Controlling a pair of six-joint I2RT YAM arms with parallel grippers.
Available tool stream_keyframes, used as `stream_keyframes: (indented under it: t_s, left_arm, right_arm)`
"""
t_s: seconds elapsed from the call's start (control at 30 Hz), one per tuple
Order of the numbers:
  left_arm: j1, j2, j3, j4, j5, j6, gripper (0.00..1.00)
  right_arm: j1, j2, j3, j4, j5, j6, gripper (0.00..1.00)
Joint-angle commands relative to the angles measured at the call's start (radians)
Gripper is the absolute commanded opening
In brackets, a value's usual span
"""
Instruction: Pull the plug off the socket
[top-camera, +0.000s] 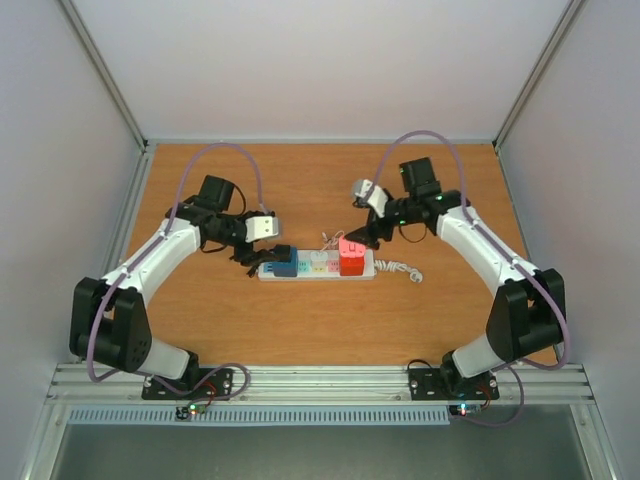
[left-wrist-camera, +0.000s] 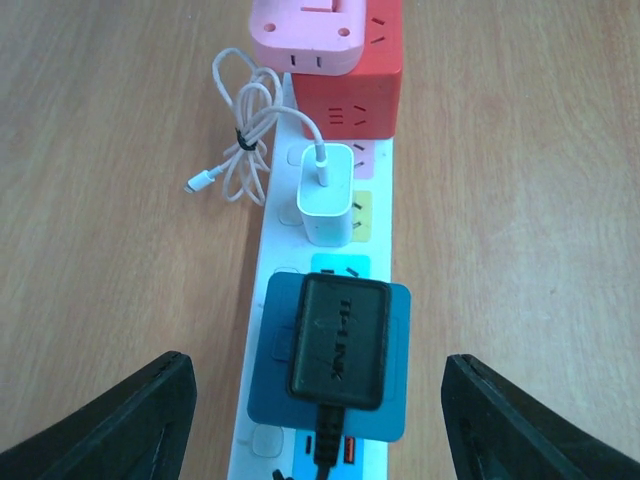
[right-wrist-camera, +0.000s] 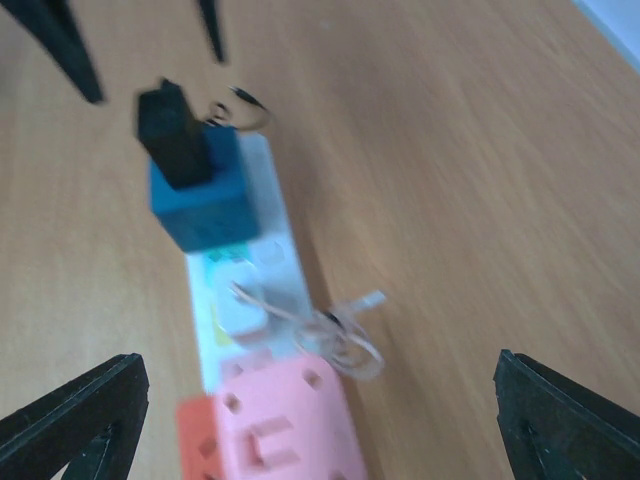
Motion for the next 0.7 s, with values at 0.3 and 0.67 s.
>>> stream_keyframes:
  t_s: [0.3,0.67]
  left_arm:
    - [-0.028,0.023,-0.061,0.198,-0.021,-0.002,0.57]
    - [-0.029,0.045,-0.046,0.126,0.020,0.046,0.42]
  right_arm:
    - [0.309,0.071,-0.100,0.355,0.079,0.168,0.94]
    - [0.403,0.173,-0.105,0.410,0.121,0.116,0.92]
